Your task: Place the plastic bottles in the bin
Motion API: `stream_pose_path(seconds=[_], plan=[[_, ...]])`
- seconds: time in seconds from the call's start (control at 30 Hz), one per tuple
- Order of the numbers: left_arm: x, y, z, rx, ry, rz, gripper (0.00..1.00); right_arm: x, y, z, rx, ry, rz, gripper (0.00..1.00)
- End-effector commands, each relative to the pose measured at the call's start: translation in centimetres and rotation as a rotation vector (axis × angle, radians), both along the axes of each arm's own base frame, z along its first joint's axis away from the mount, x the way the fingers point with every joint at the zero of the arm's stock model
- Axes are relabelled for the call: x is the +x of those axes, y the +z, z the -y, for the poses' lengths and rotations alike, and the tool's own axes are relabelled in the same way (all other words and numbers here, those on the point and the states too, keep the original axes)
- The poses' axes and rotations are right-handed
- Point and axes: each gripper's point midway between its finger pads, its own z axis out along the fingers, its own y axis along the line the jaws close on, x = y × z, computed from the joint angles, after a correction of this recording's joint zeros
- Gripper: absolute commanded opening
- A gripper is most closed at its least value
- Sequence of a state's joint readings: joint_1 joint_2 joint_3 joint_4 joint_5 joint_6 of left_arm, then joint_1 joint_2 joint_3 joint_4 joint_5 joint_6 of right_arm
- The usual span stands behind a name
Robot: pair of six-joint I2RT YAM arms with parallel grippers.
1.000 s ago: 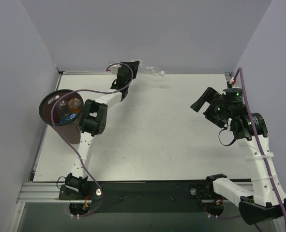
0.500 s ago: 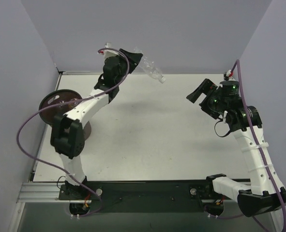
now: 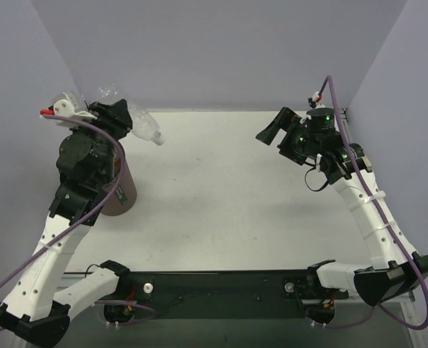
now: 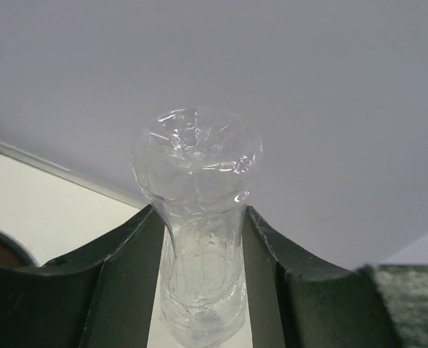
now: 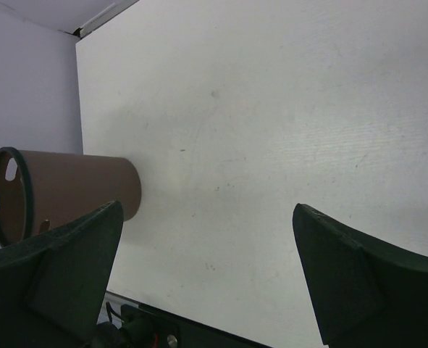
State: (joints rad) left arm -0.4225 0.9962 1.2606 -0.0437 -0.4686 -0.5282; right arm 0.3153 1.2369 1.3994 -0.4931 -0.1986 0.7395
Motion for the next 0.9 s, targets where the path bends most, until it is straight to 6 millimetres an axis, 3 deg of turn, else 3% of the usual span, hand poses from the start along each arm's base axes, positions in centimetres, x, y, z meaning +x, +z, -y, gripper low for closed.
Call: stream_pose_path(seconds=[0.0, 0.37, 0.4, 0.53, 0.67, 0.87], plan=[[-2.3, -2.5, -6.2, 0.221, 0.285, -0.154, 0.03, 1.0, 2.5, -1.8, 0.028, 0.048, 0.071, 0.97], [-7.2, -2.5, -13.9, 0.516, 0.669, -0.321, 0.02, 2.0, 3.4, -2.9, 0.014, 0.096, 0.096, 0.97], [-7.1, -1.7, -14.2, 0.511, 0.698, -0.289, 0.02, 2.0, 3.7, -3.0, 0.015, 0.100, 0.103, 0.97], [-6.2, -2.9, -15.3, 0.557, 0.741, -0.304, 0.02, 2.0, 4.0, -3.4, 0.016, 0.114, 0.110, 0.97], [-4.9, -5.0, -17.5, 0.536, 0.756, -0.332, 0.02, 1.7, 4.4, -3.6, 0.013, 0.129, 0.120, 0.97], [-2.3, -7.9, -18.1, 0.472, 0.716, -0.289, 0.02, 1.5, 4.5, -3.8, 0.007, 0.138, 0.125, 0.97]])
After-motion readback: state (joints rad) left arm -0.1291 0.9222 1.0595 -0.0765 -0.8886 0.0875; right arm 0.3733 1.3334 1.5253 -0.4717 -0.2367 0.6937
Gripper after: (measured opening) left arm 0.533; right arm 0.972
